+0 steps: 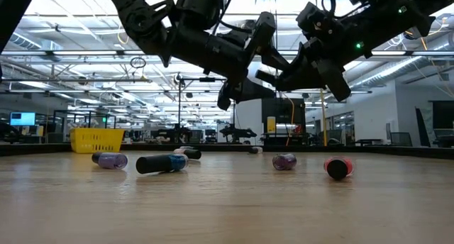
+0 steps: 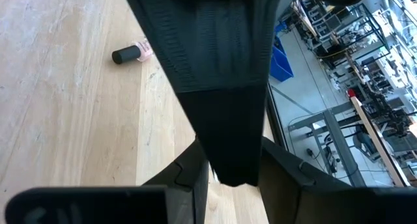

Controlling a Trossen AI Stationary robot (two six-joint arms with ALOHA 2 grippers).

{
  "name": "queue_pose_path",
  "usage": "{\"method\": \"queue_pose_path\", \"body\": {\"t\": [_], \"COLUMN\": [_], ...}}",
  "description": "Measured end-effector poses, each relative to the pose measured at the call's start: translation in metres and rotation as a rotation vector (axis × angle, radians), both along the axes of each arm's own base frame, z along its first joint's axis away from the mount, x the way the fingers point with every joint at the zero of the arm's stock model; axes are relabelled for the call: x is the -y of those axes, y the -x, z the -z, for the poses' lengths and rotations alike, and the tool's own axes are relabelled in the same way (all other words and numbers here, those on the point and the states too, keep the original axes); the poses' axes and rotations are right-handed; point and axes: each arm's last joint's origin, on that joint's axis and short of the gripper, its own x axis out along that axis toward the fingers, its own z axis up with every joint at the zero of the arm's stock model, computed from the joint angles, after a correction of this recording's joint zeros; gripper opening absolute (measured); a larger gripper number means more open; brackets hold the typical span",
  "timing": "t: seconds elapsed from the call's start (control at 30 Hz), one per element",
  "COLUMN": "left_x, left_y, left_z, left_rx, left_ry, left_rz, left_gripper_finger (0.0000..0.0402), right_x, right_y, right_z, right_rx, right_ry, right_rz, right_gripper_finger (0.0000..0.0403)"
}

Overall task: Pick & Place Nail Polish
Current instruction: Put the dark green nail polish into the yellow bin

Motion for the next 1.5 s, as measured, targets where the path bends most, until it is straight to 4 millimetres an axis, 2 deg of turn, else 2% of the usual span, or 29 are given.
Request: {"method": "queue_pose_path", "body": {"t": [0.13,0.23,0.63,0.77,0.93,1.27,1.5], "left_x": [0.000,0.000,-0.003,-0.003,-0.007,-0.025,-0.037], "left_y": [0.000,0.000,0.000,0.000,0.000,0.002,0.006], "left_z": [0.001,0.001,0.001,0.000,0.000,0.002,0.002], "left_rx": [-0.013,-0.012,-0.007,-0.018,-0.020,-0.050,-0.129], "left_ry": [0.003,0.004,0.001,-0.040,-0.051,-0.109,-0.197], "left_rz": [-0.002,-0.001,-0.004,0.016,0.021,0.029,0.043], "left_gripper_finger": [0.0276,0.0248,0.0052,0.0052,0.0052,0.0052,0.0052], "right_x": [0.000,0.000,0.000,0.000,0.000,-0.003,-0.007], "right_y": [0.000,0.000,0.000,0.000,0.000,0.001,0.020], "right_z": [0.000,0.000,0.000,0.000,-0.001,-0.002,-0.025], "right_rx": [0.000,0.000,-0.002,-0.003,0.045,0.072,0.125], "right_ry": [0.000,0.000,0.003,0.003,-0.063,-0.097,-0.086], "right_rz": [0.000,0.000,0.002,0.004,0.033,0.042,0.093], "right_gripper_finger": [0.0092,0.0092,0.0091,0.0099,0.0130,0.0175,0.0181]}}
